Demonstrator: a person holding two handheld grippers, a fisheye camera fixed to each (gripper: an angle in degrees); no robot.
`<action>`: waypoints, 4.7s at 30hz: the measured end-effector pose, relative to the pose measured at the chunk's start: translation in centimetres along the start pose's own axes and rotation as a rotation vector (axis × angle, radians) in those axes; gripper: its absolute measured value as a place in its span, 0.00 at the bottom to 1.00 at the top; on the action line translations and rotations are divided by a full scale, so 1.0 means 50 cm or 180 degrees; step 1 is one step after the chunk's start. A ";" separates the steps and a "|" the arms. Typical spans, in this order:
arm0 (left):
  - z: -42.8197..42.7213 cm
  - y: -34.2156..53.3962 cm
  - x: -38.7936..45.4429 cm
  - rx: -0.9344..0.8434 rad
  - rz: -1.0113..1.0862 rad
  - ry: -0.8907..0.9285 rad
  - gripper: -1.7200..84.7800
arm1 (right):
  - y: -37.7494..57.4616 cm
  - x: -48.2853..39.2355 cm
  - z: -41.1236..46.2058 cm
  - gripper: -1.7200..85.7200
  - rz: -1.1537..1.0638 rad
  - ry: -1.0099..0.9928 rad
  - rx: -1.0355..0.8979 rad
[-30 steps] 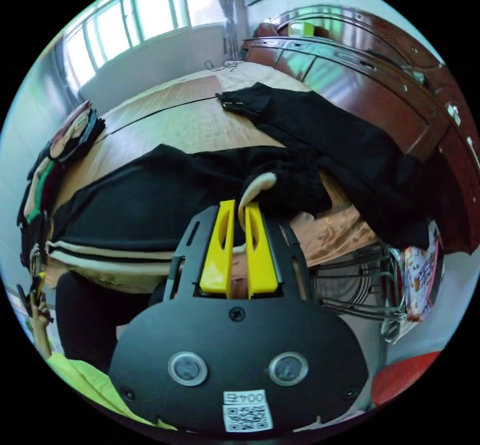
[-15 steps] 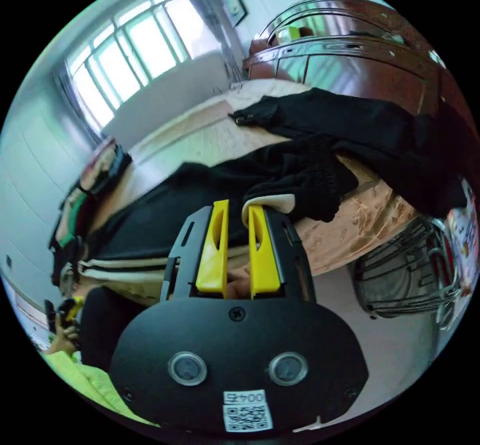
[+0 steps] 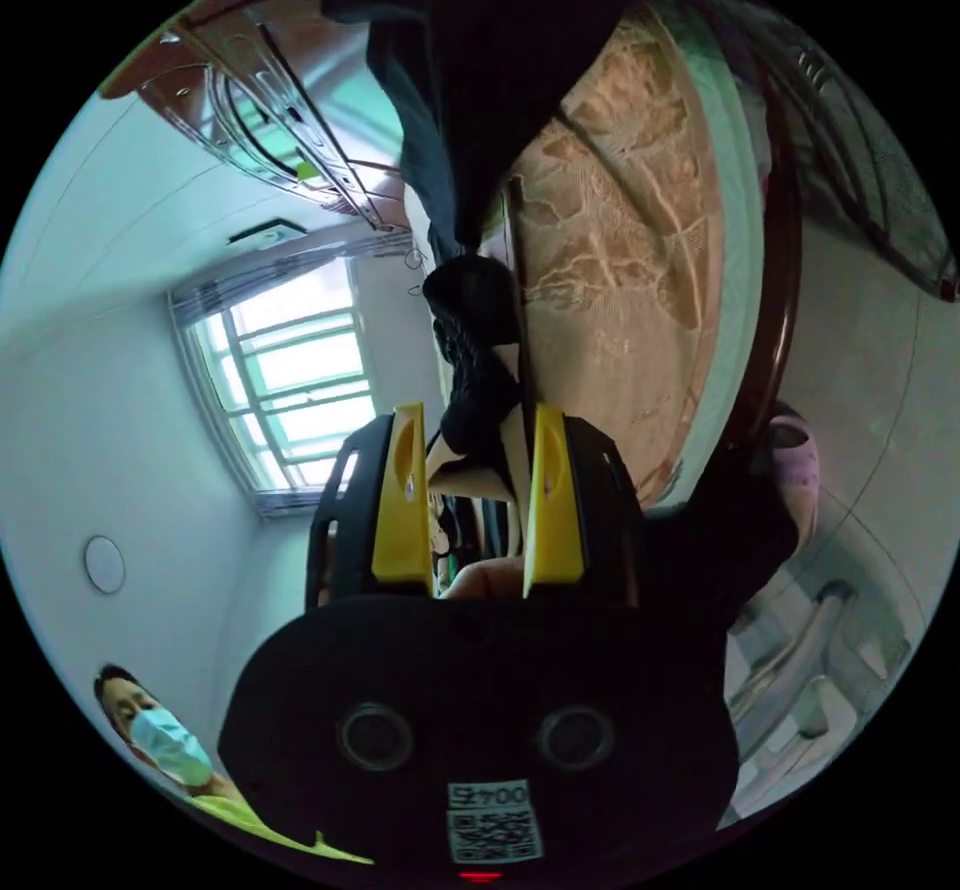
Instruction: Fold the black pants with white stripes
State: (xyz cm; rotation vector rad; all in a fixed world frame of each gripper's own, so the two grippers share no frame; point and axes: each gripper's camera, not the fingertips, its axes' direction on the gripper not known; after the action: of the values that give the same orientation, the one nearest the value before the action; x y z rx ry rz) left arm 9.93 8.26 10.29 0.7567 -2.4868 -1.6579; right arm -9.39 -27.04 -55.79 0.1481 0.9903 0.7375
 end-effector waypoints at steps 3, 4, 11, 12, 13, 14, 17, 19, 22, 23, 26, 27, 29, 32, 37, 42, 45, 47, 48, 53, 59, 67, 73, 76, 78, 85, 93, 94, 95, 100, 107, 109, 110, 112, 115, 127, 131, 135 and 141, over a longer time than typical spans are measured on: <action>-0.003 -0.008 -0.006 -0.0003 0.0000 0.0001 0.02 | -0.023 -0.020 0.021 0.15 0.0158 0.0198 -0.0134; -0.005 -0.011 -0.009 -0.0002 -0.0006 0.0013 0.02 | -0.027 -0.027 0.025 0.13 0.0179 0.0278 -0.0163; -0.008 -0.023 -0.033 -0.0009 -0.0049 0.0103 0.02 | -0.039 -0.275 0.104 0.07 -0.1098 0.1775 -0.0372; -0.007 -0.023 -0.034 -0.0011 -0.0050 0.0105 0.02 | -0.039 -0.329 0.133 0.07 -0.1360 0.1954 -0.0492; -0.007 -0.024 -0.036 -0.0011 -0.0054 0.0109 0.02 | -0.038 -0.356 0.149 0.07 -0.1504 0.2043 -0.0544; -0.007 -0.024 -0.038 -0.0008 -0.0056 0.0111 0.02 | -0.031 -0.409 0.180 0.07 -0.1803 0.2196 -0.0650; -0.004 -0.022 -0.044 0.0003 -0.0069 0.0124 0.02 | 0.003 -0.517 0.234 0.07 -0.2538 0.2360 -0.0871; -0.001 -0.021 -0.048 0.0007 -0.0077 0.0135 0.02 | 0.017 -0.546 0.234 0.07 -0.2840 0.2297 -0.0891; 0.004 -0.017 -0.055 0.0011 -0.0094 0.0167 0.02 | -0.007 -0.491 0.207 0.07 -0.2725 0.2276 -0.0858; 0.006 -0.016 -0.058 0.0010 -0.0095 0.0176 0.02 | -0.032 -0.440 0.193 0.08 -0.2451 0.2373 -0.0828; 0.015 -0.011 -0.062 -0.0004 -0.0093 0.0179 0.02 | -0.067 -0.322 0.158 0.08 -0.1802 0.2382 -0.0829; 0.017 -0.009 -0.063 -0.0005 -0.0094 0.0179 0.02 | -0.065 -0.303 0.144 0.09 -0.1700 0.2209 -0.0721; 0.026 -0.002 -0.064 -0.0003 -0.0100 0.0176 0.02 | -0.059 -0.294 0.129 0.10 -0.1530 0.1861 -0.0559; 0.040 0.010 -0.063 0.0003 -0.0097 0.0159 0.02 | -0.040 -0.304 0.139 0.12 -0.1471 0.1923 -0.0474; 0.062 0.040 -0.063 0.0044 -0.0089 0.0160 0.02 | 0.059 -0.389 0.129 0.11 -0.1783 0.2477 0.0313; 0.092 0.072 -0.062 0.0075 -0.0074 0.0185 0.02 | 0.291 -0.474 0.258 0.08 -0.2984 0.2888 0.0192; 0.104 0.095 -0.048 0.0147 0.0013 0.0149 0.02 | 0.391 -0.479 0.369 0.06 -0.3335 0.3023 -0.0205; 0.104 0.107 -0.013 0.0293 0.0238 -0.0088 0.02 | 0.427 -0.476 0.433 0.05 -0.3367 0.3067 -0.0462; 0.105 0.106 -0.001 0.0321 0.0341 -0.0171 0.02 | 0.445 -0.475 0.472 0.05 -0.3362 0.3088 -0.0607; 0.178 0.077 0.146 0.0603 0.1801 -0.1805 0.02 | 0.492 -0.451 0.612 0.02 -0.3402 0.3542 -0.1173; 0.380 0.038 0.178 0.0441 0.2441 -0.2694 0.02 | 0.520 -0.416 0.666 0.01 -0.3356 0.3767 -0.1282; 0.506 0.060 0.135 0.0219 0.2365 -0.2599 0.02 | 0.456 -0.472 0.617 0.01 -0.2578 0.2804 -0.1329; 0.457 0.047 0.106 0.0288 0.2090 -0.2081 0.04 | 0.483 -0.427 0.542 0.01 -0.2036 0.1747 -0.1538; 0.344 0.024 0.057 0.0618 0.1423 -0.1519 0.05 | 0.498 -0.355 0.535 0.01 -0.1927 0.2035 -0.1686; 0.266 0.007 0.002 0.0821 0.0973 -0.1152 0.07 | 0.493 -0.331 0.532 0.01 -0.1690 0.1883 -0.1732; 0.136 -0.039 -0.002 0.0701 0.2435 -0.2051 0.15 | 0.492 -0.326 0.583 0.01 -0.1824 0.2358 -0.1935; 0.182 -0.155 0.035 -0.0267 0.3003 -0.2232 0.16 | 0.495 -0.317 0.604 0.01 -0.1812 0.2451 -0.1990; 0.197 -0.168 0.039 -0.0395 0.3042 -0.2284 0.16 | 0.496 -0.317 0.605 0.01 -0.1817 0.2458 -0.1989; 0.211 -0.180 0.039 -0.0514 0.3042 -0.2351 0.16 | 0.497 -0.316 0.606 0.01 -0.1823 0.2466 -0.1990; 0.249 -0.214 0.039 -0.0794 0.2927 -0.2354 0.12 | 0.498 -0.311 0.611 0.01 -0.1809 0.2454 -0.2013; 0.227 -0.224 0.149 -0.0440 0.3328 -0.2663 0.04 | 0.502 -0.303 0.618 0.01 -0.1800 0.2443 -0.2046; 0.210 -0.217 0.200 -0.0183 0.3677 -0.2951 0.04 | 0.503 -0.301 0.619 0.01 -0.1794 0.2441 -0.2048; 0.201 -0.207 0.233 -0.0029 0.3934 -0.3174 0.03 | 0.504 -0.300 0.620 0.01 -0.1794 0.2445 -0.2049; 0.195 -0.182 0.270 0.0173 0.4397 -0.3531 0.03 | 0.507 -0.299 0.622 0.01 -0.1796 0.2449 -0.2044; 0.221 -0.129 0.261 0.0283 0.5154 -0.4187 0.03 | 0.511 -0.296 0.625 0.01 -0.1794 0.2447 -0.2048; 0.358 -0.064 0.102 -0.1369 0.5648 -0.4800 0.05 | 0.522 -0.285 0.636 0.01 -0.1770 0.2456 -0.2059; 0.323 -0.120 0.131 -0.1661 0.5151 -0.4595 0.08 | 0.525 -0.281 0.639 0.01 -0.1755 0.2439 -0.2061; 0.261 -0.182 0.188 -0.1935 0.4492 -0.3932 0.07 | 0.529 -0.276 0.640 0.01 -0.1745 0.2421 -0.2057; 0.094 -0.372 0.325 -0.0639 0.3285 -0.2430 0.06 | 0.530 -0.270 0.649 0.01 -0.1731 0.2431 -0.2091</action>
State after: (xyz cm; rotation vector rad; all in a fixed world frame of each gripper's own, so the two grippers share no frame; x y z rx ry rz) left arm 0.97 -0.28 -11.58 -1.1985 -2.2364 -1.7908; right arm -1.00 -8.83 -16.61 -1.0060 1.3628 0.5745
